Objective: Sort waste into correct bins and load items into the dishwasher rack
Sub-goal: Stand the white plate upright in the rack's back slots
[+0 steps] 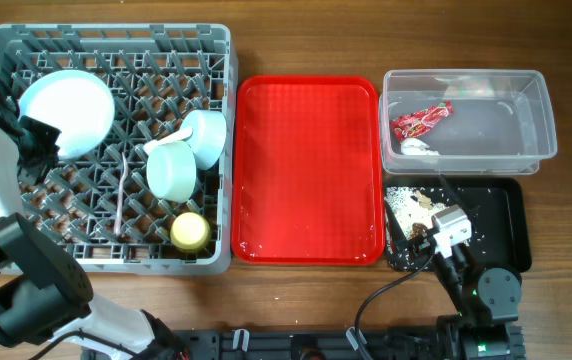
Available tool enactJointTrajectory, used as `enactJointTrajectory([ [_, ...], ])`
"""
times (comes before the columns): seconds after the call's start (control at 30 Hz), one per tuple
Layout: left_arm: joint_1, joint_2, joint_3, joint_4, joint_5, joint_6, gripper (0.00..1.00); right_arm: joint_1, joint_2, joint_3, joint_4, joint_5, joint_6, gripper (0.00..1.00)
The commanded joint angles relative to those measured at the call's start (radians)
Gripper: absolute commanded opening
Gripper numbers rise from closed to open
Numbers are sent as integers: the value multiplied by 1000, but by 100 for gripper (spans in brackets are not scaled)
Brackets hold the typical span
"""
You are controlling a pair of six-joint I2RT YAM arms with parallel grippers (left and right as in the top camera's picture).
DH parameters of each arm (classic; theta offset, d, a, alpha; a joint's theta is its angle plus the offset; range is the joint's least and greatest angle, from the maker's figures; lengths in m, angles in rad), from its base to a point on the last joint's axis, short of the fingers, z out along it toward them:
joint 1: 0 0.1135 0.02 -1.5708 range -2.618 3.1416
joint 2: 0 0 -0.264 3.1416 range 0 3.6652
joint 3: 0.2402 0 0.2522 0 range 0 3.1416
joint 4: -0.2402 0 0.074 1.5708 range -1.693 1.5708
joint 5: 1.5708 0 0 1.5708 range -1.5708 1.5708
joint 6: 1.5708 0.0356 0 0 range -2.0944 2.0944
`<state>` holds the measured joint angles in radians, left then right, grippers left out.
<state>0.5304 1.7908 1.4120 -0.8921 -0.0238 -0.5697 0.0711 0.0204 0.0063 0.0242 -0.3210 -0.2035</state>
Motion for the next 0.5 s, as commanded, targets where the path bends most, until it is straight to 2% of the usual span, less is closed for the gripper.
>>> enactJointTrajectory([
  [0.0, 3, -3, -3, -20, 5, 116, 4, -4, -3, -1, 5, -16, -6, 100],
  [0.17, -14, -87, 56, -110, -31, 179, 4, -4, -3, -1, 5, -16, -6, 100],
  [0.3, -111, -238, 144, -175, -328, 245, 4, -4, -3, -1, 5, -16, -6, 100],
  [0.4, -207, -319, 144, -166, -478, 283, 4, -4, -3, -1, 5, -16, -6, 100],
  [0.47, -288, -341, 144, -148, -643, 315, 4, -4, -3, -1, 5, -16, -6, 100],
])
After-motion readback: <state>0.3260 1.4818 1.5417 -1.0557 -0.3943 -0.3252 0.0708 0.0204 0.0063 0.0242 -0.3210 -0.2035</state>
